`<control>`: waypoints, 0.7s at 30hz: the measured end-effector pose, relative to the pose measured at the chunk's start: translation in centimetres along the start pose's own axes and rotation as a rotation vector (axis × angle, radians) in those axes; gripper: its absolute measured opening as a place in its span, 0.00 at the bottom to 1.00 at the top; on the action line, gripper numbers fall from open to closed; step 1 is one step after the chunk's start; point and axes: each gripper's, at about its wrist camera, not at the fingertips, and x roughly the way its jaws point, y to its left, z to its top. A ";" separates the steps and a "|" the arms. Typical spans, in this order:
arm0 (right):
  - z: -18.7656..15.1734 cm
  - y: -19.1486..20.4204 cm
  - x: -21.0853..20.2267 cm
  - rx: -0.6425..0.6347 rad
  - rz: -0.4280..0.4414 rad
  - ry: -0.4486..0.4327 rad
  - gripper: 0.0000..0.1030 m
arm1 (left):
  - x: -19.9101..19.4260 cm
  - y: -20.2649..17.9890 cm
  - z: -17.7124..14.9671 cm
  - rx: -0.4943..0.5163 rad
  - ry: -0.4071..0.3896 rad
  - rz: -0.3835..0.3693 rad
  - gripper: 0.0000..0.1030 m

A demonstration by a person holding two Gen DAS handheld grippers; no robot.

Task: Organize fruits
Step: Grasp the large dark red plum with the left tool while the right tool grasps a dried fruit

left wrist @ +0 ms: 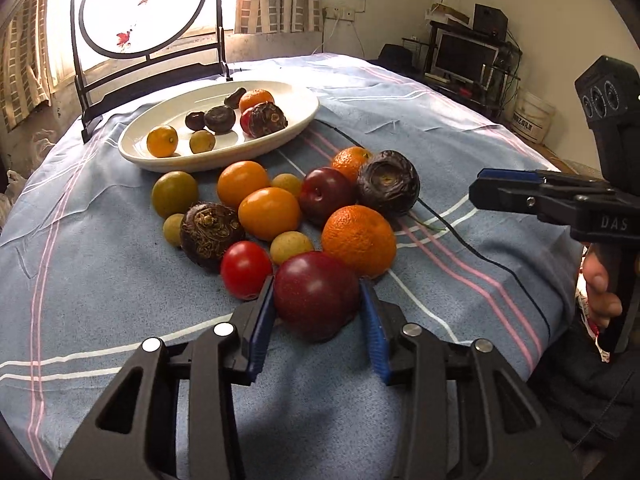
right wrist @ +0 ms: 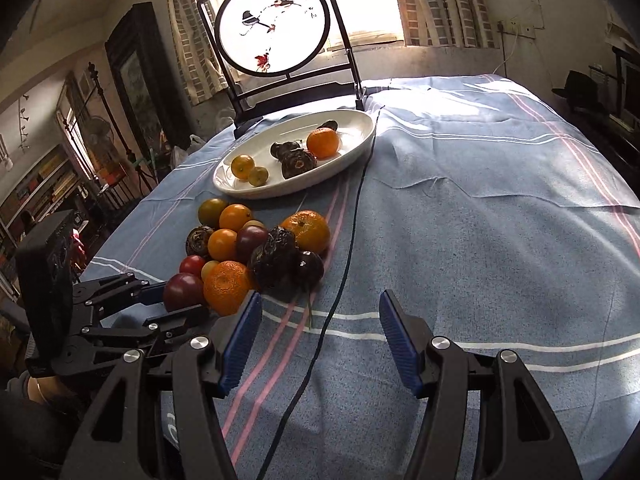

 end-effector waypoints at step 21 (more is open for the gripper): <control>3.2 4.2 3.6 -0.114 -0.021 0.015 0.21 | -4.6 4.3 -0.7 -0.111 -0.090 0.000 0.38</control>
